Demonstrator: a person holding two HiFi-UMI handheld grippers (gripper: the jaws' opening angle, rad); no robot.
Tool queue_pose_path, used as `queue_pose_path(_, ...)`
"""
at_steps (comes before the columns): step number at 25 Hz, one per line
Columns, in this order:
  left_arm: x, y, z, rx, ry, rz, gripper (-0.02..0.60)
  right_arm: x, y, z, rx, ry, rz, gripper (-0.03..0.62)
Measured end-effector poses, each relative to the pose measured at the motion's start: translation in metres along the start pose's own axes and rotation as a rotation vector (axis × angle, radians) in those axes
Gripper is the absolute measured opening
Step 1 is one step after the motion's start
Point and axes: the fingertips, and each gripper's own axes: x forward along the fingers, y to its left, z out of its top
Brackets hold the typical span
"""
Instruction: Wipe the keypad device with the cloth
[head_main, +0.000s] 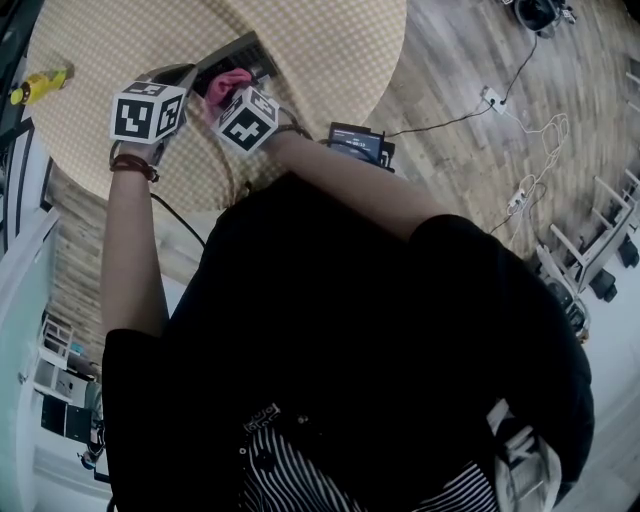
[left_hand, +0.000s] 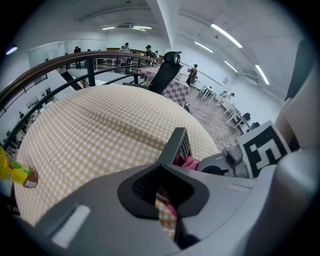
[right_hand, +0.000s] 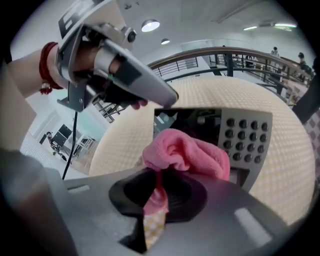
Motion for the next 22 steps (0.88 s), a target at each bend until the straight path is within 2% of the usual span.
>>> queue_pose_path(2, 0.001, -0.001, 0.001, -0.002, -0.005, 0.008, 0.0, 0.005, -0.002, -0.017, 0.01, 0.036, 0.006, 0.046)
queue_pose_path(6, -0.001, 0.003, 0.001, -0.001, -0.03, 0.031, 0.0, 0.009, -0.003, -0.024, 0.031, 0.057, 0.015, 0.046)
queue_pose_path(12, -0.005, 0.014, 0.001, -0.038, -0.082, 0.115, 0.002, 0.005, 0.009, -0.014, 0.038, 0.025, 0.053, 0.046)
queue_pose_path(15, -0.016, 0.008, 0.006, -0.12, -0.18, 0.128, 0.002, -0.02, 0.025, -0.002, 0.014, -0.025, 0.05, 0.046)
queue_pose_path(22, -0.063, -0.029, 0.004, -0.219, -0.378, 0.121, 0.002, -0.087, 0.048, 0.028, -0.047, -0.12, 0.129, 0.046)
